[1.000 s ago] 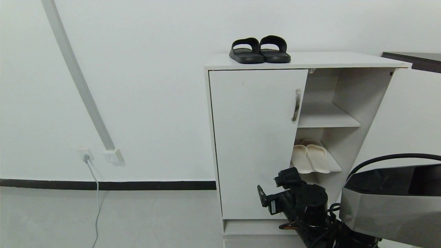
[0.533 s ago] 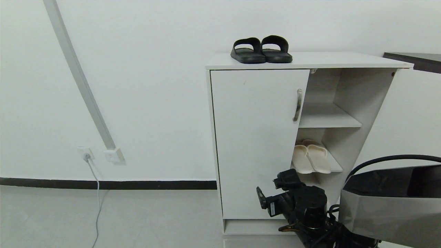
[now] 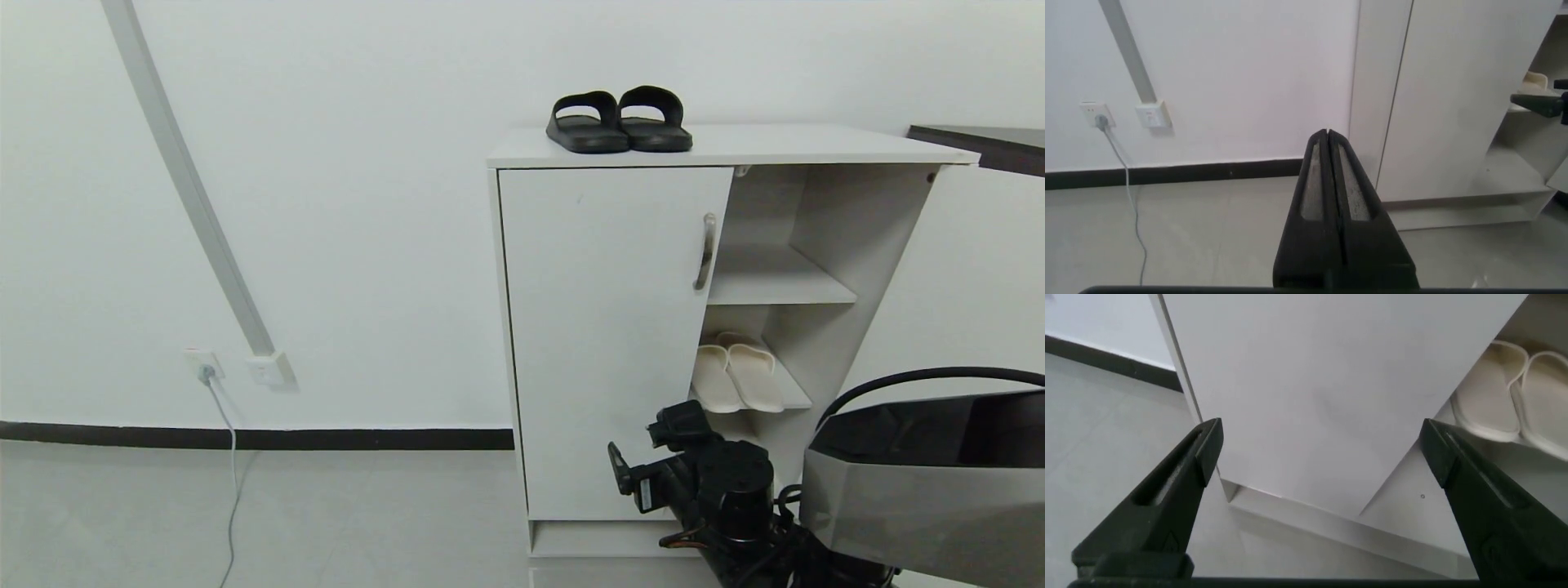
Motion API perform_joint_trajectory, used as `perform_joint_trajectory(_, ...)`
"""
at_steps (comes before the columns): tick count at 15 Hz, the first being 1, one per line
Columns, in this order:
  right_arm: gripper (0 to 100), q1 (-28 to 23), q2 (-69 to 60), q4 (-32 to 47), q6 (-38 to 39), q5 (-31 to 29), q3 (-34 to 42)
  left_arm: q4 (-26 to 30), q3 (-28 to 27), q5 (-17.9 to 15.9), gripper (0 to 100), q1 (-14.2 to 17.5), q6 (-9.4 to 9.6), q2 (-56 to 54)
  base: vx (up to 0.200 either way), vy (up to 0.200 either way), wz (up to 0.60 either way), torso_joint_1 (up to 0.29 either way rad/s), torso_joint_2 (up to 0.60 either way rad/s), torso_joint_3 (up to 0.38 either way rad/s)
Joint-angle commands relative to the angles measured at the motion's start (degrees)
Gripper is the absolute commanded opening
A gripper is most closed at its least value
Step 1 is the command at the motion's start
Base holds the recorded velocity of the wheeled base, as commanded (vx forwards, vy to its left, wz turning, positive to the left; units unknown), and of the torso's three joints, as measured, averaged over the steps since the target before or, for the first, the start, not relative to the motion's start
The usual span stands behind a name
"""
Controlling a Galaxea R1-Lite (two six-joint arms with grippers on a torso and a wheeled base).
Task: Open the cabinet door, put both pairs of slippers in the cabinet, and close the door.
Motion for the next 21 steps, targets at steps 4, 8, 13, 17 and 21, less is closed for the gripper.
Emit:
perform_joint_trajectory(4, 100, 0.0, 0.2, -0.1, 0.0, 0.0, 0.0, 0.0, 0.0, 0.0, 0, 0.0, 0.0, 0.0, 0.0, 0.0, 0.0, 0.037, -0.37, -0.317)
perform_joint_trajectory(8, 100, 0.0, 0.2, -0.1, 0.0, 0.0, 0.0, 0.0, 0.0, 0.0, 0, 0.0, 0.0, 0.0, 0.0, 0.0, 0.0, 0.095, -0.44, -0.351)
perform_joint_trajectory(13, 100, 0.0, 0.4, -0.1, 0.0, 0.1, -0.2, 0.0, 0.0, -0.1, 0, 0.0, 0.09, 0.0, 0.0, 0.0, 0.0, 0.135, -0.47, -0.326)
perform_joint_trajectory(17, 100, 0.0, 0.4, 0.0, -0.1, 0.0, -0.1, 0.0, 0.0, 0.0, 0, 0.0, 0.09, 0.0, 0.0, 0.0, 0.0, 0.173, -0.49, -0.32)
perform_joint_trajectory(21, 100, 0.0, 0.4, -0.1, -0.1, 0.0, -0.1, 0.0, 0.0, -0.1, 0, 0.0, 0.09, 0.0, 0.0, 0.0, 0.0, 0.195, -0.52, -0.315)
